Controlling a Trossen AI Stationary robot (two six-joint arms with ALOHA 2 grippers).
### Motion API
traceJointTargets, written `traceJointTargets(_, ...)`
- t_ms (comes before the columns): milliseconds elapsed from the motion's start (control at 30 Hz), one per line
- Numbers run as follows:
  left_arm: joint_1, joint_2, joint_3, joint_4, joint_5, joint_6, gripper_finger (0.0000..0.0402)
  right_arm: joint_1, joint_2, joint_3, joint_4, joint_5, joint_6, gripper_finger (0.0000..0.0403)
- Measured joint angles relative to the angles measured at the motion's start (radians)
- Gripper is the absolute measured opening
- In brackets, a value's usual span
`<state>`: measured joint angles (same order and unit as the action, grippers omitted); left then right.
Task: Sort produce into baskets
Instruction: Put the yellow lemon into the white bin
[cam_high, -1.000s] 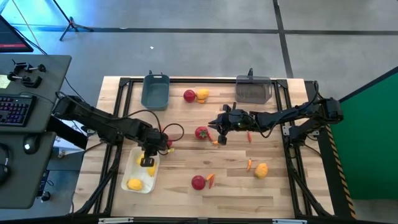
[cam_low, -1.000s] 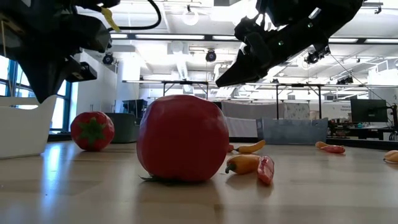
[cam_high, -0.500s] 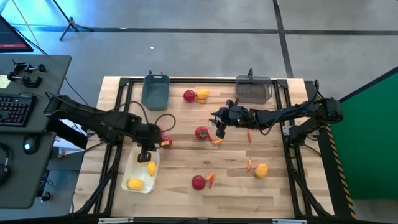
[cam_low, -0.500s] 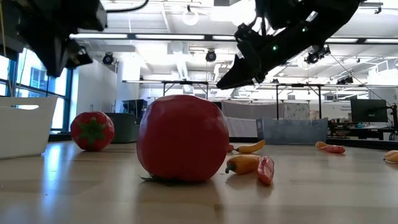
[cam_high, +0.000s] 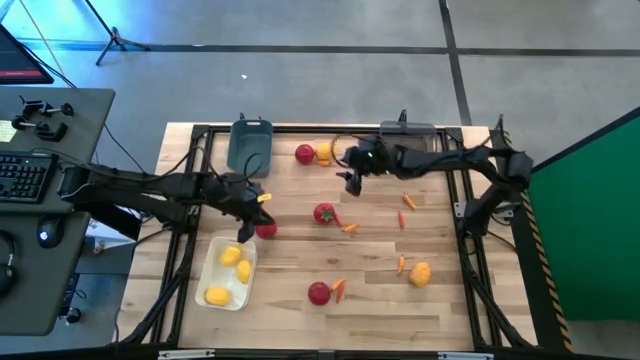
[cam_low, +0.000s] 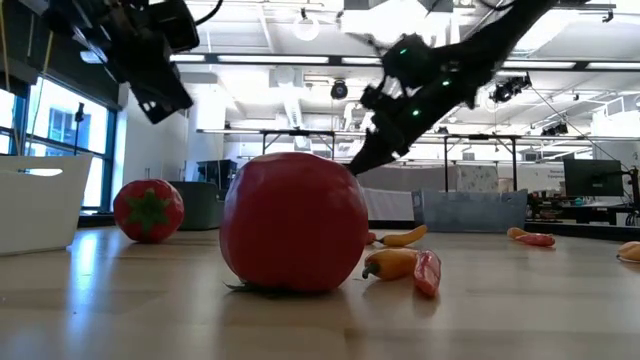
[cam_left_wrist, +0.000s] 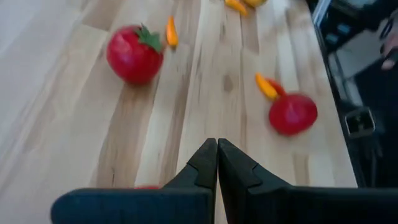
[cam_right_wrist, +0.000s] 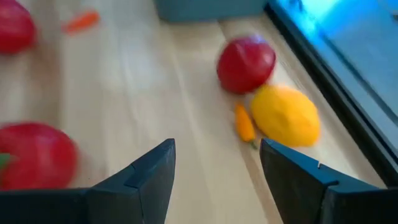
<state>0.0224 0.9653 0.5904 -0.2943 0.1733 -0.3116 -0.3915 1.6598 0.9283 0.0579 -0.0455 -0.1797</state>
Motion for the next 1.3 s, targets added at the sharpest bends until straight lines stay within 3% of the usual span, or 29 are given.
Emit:
traceJointTargets(333, 0.052, 0.001, -0.058, 0.116, 0.000, 0.018, 0.0000, -0.093, 0.232, 0.436, -0.476, -0.044, -0.260, 0.0241)
traceJointTargets(633, 0.078, 0.001, -0.058, 0.129, 0.000, 0.052, 0.0000, -0.121, 0.422, 0.728, -0.695, -0.042, -0.405, 0.0293)
traceJointTargets(833, 0.078, 0.001, -0.058, 0.133, -0.004, 0.053, 0.0000, -0.140, 0.491, 0.806, -0.692, -0.035, -0.500, 0.0296)
traceJointTargets(1300, 0.093, 0.001, -0.058, 0.143, -0.004, 0.055, 0.0000, -0.228, 0.569, 0.817, -0.716, -0.208, -0.501, 0.0292)
